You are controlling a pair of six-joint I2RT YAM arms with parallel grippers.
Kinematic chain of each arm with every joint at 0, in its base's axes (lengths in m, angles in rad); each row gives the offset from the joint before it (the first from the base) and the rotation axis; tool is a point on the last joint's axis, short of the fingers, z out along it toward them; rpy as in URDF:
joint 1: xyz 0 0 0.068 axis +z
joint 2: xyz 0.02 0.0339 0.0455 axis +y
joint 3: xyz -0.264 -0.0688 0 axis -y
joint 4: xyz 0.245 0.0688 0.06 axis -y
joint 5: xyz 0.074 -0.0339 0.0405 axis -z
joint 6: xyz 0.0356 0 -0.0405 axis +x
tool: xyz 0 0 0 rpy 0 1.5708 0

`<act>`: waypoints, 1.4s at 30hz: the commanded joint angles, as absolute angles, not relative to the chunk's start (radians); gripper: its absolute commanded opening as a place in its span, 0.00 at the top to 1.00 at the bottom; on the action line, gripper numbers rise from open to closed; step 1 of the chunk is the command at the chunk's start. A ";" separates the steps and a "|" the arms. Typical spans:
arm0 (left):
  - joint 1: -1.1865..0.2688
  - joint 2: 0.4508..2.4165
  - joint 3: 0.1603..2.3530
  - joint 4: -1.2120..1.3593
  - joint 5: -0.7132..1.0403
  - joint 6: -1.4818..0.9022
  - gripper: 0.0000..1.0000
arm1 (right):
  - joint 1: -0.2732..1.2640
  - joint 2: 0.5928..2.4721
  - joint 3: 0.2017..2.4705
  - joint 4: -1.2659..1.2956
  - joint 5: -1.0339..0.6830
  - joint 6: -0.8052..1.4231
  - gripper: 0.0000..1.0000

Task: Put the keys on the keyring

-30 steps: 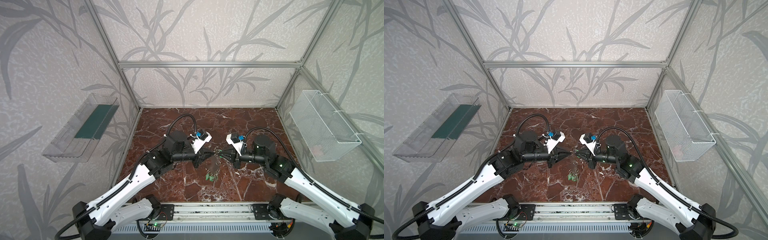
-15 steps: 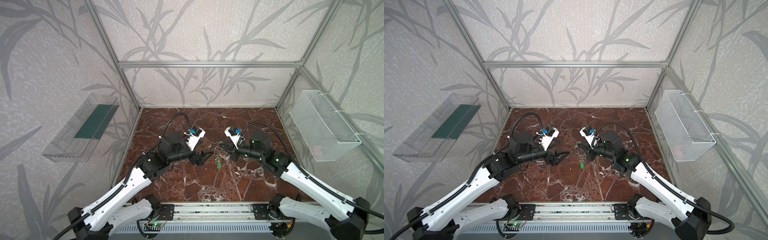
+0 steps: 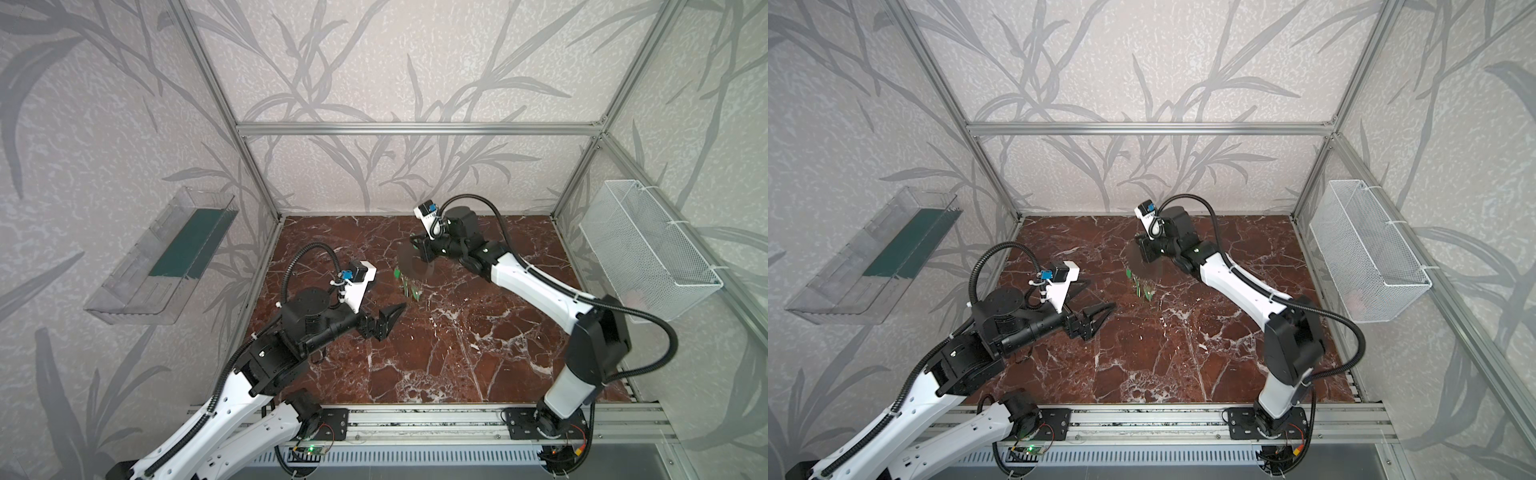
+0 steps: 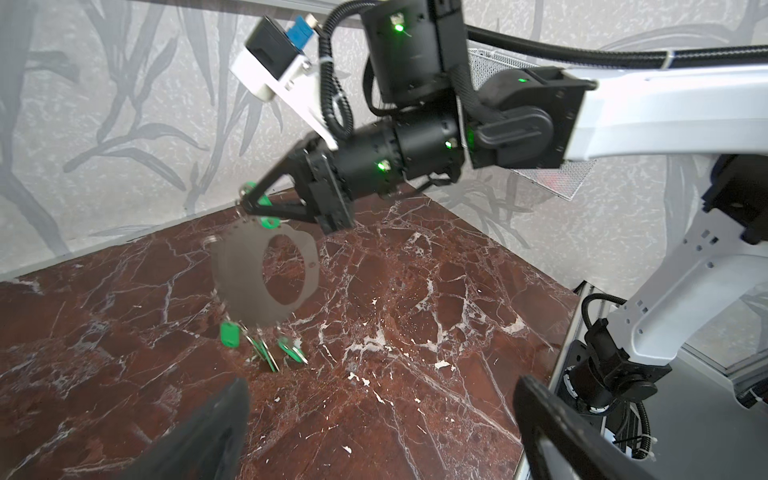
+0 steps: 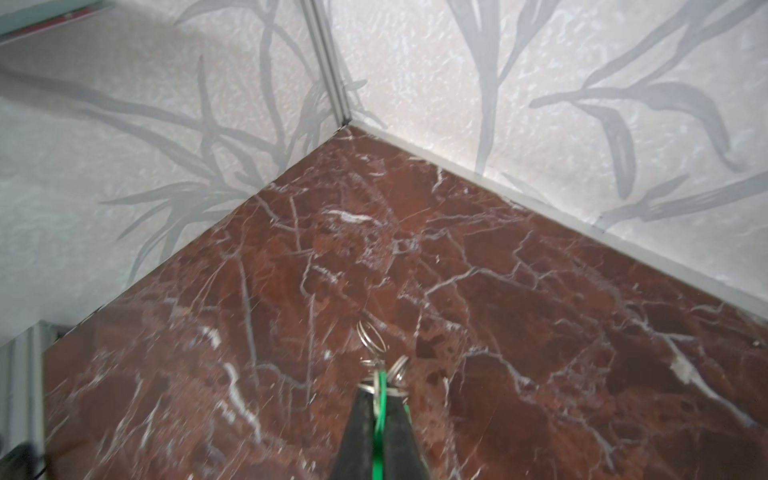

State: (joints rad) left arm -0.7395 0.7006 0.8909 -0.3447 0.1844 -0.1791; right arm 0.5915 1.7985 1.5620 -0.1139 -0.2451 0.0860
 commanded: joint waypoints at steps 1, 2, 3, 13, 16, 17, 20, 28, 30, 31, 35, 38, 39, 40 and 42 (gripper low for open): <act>-0.736 0.692 0.896 -0.322 0.143 -0.186 0.01 | 0.565 1.914 1.728 -0.123 -0.238 0.109 1.00; -0.734 0.686 0.893 -0.324 0.126 -0.183 0.01 | 0.564 1.952 1.780 -0.154 -0.235 0.103 1.00; -0.735 0.681 0.888 -0.324 0.115 -0.178 0.01 | 0.563 1.986 1.826 -0.177 -0.233 0.100 1.00; -0.732 0.620 0.857 -0.296 0.009 -0.167 0.01 | 0.593 1.944 1.580 -0.104 -0.292 0.075 1.00; -0.731 0.632 0.859 -0.299 0.015 -0.169 0.01 | 0.604 1.890 1.453 -0.070 -0.285 0.093 1.00; -0.731 0.635 0.860 -0.302 0.018 -0.170 0.01 | 0.604 1.871 1.414 -0.054 -0.292 0.104 1.00; -0.729 0.641 0.863 -0.304 0.019 -0.166 0.01 | 0.613 1.812 1.288 -0.006 -0.303 0.120 1.00; -0.723 0.649 0.866 -0.315 0.027 -0.165 0.01 | 0.637 1.682 1.023 0.052 -0.327 0.200 1.00; -0.723 0.650 0.864 -0.316 0.028 -0.163 0.01 | 0.639 1.669 0.969 0.059 -0.347 0.222 1.00; -0.722 0.652 0.865 -0.316 0.028 -0.162 0.01 | 0.641 1.667 0.950 0.063 -0.354 0.229 1.00; -0.719 0.662 0.859 -0.319 0.019 -0.158 0.01 | 0.642 1.661 0.860 0.052 -0.353 0.265 1.00; -0.719 0.669 0.858 -0.322 0.000 -0.152 0.01 | 0.641 1.649 0.769 0.113 -0.371 0.326 0.98; -0.719 0.669 0.856 -0.322 -0.007 -0.150 0.01 | 0.642 1.643 0.737 0.143 -0.382 0.351 0.95; -0.719 0.672 0.855 -0.322 -0.013 -0.149 0.01 | 0.641 1.639 0.715 0.175 -0.387 0.370 0.91; -0.719 0.675 0.851 -0.321 -0.022 -0.143 0.01 | 0.641 1.627 0.666 0.210 -0.392 0.413 0.76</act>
